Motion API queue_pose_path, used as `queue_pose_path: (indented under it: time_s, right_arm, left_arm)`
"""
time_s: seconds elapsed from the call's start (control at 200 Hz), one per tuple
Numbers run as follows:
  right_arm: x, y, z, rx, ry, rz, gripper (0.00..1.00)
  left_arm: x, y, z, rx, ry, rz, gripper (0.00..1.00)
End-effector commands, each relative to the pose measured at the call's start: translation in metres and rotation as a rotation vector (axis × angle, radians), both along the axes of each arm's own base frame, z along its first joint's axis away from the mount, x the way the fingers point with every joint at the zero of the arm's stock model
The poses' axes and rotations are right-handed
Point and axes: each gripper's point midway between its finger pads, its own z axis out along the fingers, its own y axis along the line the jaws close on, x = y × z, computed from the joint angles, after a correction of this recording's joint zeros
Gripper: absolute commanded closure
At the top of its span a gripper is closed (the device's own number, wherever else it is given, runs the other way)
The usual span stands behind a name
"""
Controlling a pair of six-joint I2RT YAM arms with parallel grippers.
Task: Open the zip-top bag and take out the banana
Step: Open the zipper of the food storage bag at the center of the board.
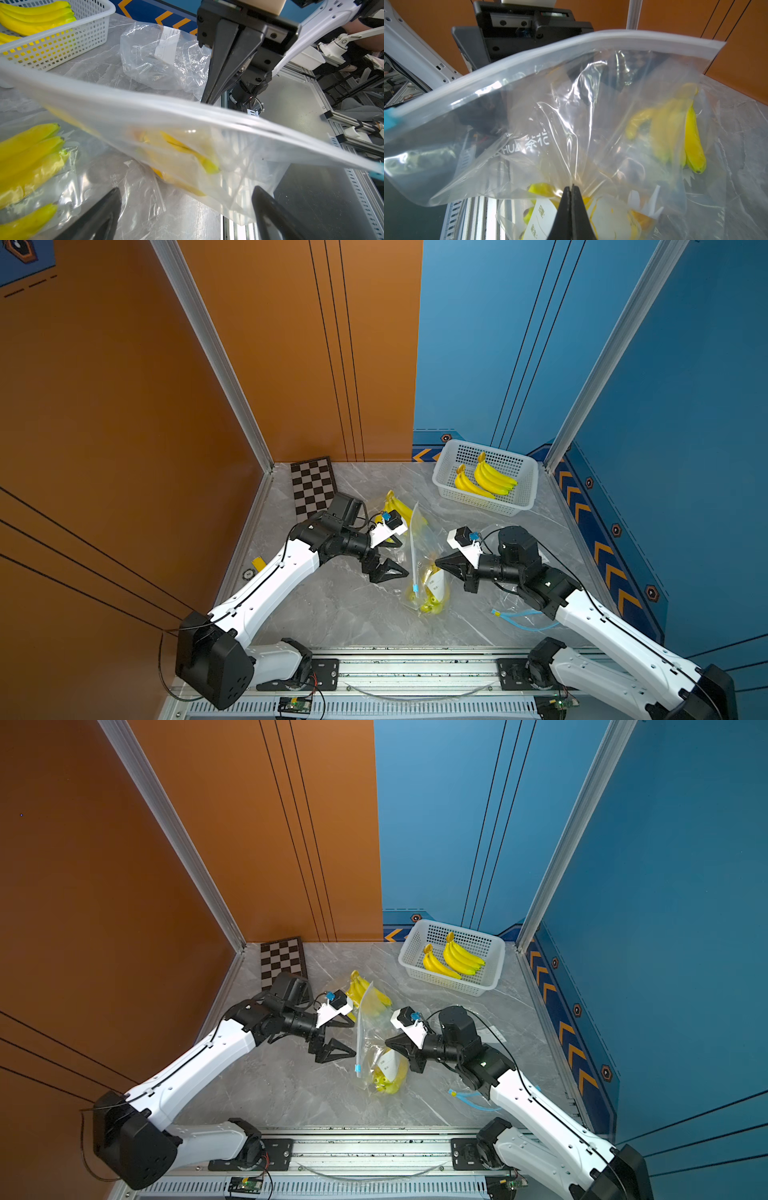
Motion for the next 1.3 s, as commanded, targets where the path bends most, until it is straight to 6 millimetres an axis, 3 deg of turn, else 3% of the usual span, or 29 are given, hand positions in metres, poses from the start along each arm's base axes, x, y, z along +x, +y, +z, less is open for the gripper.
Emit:
queue_pose_path:
  time_s: [0.0, 0.09, 0.14, 0.18, 0.25, 0.28, 0.435, 0.616, 0.741, 0.836, 0.911, 0.971, 1.056, 1.296]
  right_arm:
    - [-0.002, 0.001, -0.006, -0.012, -0.006, 0.031, 1.0]
    - [0.001, 0.002, -0.006, -0.013, 0.001, 0.038, 1.0]
    - [0.002, 0.004, -0.006, -0.017, 0.002, 0.041, 1.0]
    - [0.003, 0.004, -0.006, -0.019, 0.0, 0.042, 1.0]
    - [0.004, 0.004, -0.007, -0.022, 0.0, 0.041, 1.0]
    - [0.004, 0.004, -0.008, -0.024, 0.002, 0.039, 1.0]
    - [0.014, -0.004, -0.009, -0.022, 0.011, -0.026, 1.0]
    - [0.044, -0.043, -0.006, 0.051, 0.038, -0.254, 1.0]
    - [0.046, -0.06, -0.003, 0.111, 0.047, -0.322, 1.0]
    - [0.026, -0.044, 0.008, 0.109, 0.049, -0.179, 1.0]
    - [0.006, -0.026, 0.013, 0.019, 0.018, -0.045, 0.59]
    - [-0.005, -0.013, 0.011, -0.079, -0.019, 0.041, 0.45]
    - [-0.006, 0.002, 0.01, -0.14, -0.032, 0.117, 0.41]
    - [0.016, 0.028, 0.0, -0.184, -0.027, 0.18, 0.39]
  left_arm:
    - [-0.003, -0.013, 0.012, -0.089, 0.054, -0.076, 0.02]
    - [-0.005, -0.018, 0.01, -0.116, 0.106, -0.108, 0.01]
    - [-0.007, -0.019, 0.011, -0.138, 0.137, -0.126, 0.12]
    - [-0.007, -0.02, 0.012, -0.158, 0.169, -0.139, 0.43]
    - [-0.005, -0.021, 0.01, -0.171, 0.21, -0.141, 0.77]
    - [-0.004, -0.021, 0.01, -0.172, 0.209, -0.142, 1.0]
    - [0.007, -0.011, 0.004, -0.129, 0.176, -0.075, 1.0]
    - [0.023, 0.013, 0.002, -0.078, 0.125, 0.044, 1.0]
    - [0.022, 0.016, 0.004, -0.098, 0.139, 0.044, 1.0]
    - [0.014, 0.007, 0.008, -0.126, 0.151, -0.009, 1.0]
    - [0.006, 0.001, 0.014, -0.148, 0.136, -0.059, 1.0]
    - [0.002, -0.004, 0.016, -0.159, 0.135, -0.086, 1.0]
    - [0.0, -0.008, 0.018, -0.163, 0.134, -0.107, 1.0]
    - [-0.002, -0.015, 0.021, -0.164, 0.126, -0.131, 1.0]
